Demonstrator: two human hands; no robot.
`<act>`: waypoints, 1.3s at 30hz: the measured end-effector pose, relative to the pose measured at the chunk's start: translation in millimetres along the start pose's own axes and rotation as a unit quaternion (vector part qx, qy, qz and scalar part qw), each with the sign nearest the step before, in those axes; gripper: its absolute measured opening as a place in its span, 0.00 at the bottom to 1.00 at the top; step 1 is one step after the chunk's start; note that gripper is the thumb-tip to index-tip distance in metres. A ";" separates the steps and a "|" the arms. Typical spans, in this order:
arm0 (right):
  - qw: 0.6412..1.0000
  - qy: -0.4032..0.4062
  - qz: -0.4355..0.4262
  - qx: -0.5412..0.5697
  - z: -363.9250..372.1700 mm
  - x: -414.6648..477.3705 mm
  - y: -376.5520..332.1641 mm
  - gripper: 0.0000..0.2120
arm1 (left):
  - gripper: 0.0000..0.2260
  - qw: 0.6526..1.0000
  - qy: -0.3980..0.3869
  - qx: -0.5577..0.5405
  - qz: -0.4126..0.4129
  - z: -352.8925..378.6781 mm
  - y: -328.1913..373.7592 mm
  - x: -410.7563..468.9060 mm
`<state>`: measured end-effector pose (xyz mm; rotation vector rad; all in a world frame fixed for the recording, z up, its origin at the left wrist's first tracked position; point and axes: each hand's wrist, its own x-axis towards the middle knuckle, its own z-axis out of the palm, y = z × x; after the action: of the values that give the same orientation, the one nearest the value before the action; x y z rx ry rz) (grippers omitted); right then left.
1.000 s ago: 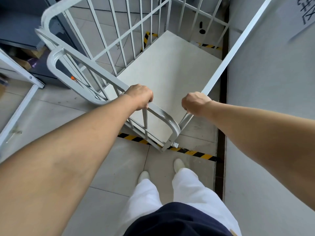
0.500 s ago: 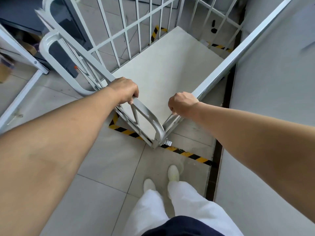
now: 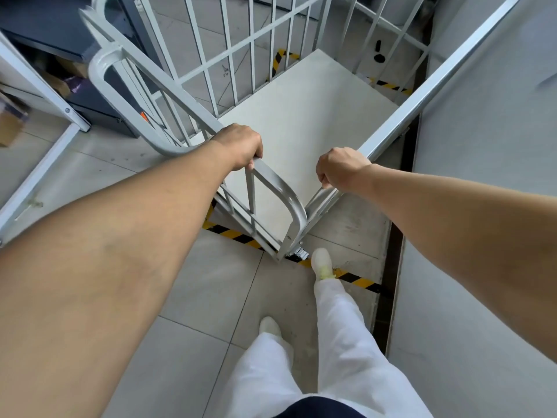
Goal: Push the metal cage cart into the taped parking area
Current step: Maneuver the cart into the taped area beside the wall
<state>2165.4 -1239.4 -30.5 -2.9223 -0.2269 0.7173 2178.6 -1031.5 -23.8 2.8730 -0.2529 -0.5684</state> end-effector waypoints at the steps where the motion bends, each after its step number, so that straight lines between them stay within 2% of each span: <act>1: 1.000 -0.001 0.000 -0.001 0.2 0.1 -1.5 0.13 | 0.17 1.000 0.004 -0.003 0.001 0.7 -1.3 -0.9; 9: 1.000 -0.016 -0.009 -0.008 -2.9 2.4 -4.0 0.13 | 0.18 1.000 0.018 -0.018 0.002 -0.4 -7.4 -1.0; 22: 0.998 -0.030 -0.047 -0.031 -5.7 13.8 3.6 0.12 | 0.18 1.000 -0.005 -0.018 -0.011 -1.0 -7.8 6.1; 39: 0.995 -0.009 -0.062 -0.081 -1.7 14.1 0.1 0.12 | 0.19 0.999 0.022 -0.024 -0.014 1.4 -10.1 2.3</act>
<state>2178.5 -1237.2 -35.4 -3.0192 -0.4854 0.7383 2181.4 -1022.4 -28.1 2.8430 -0.1899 -0.5076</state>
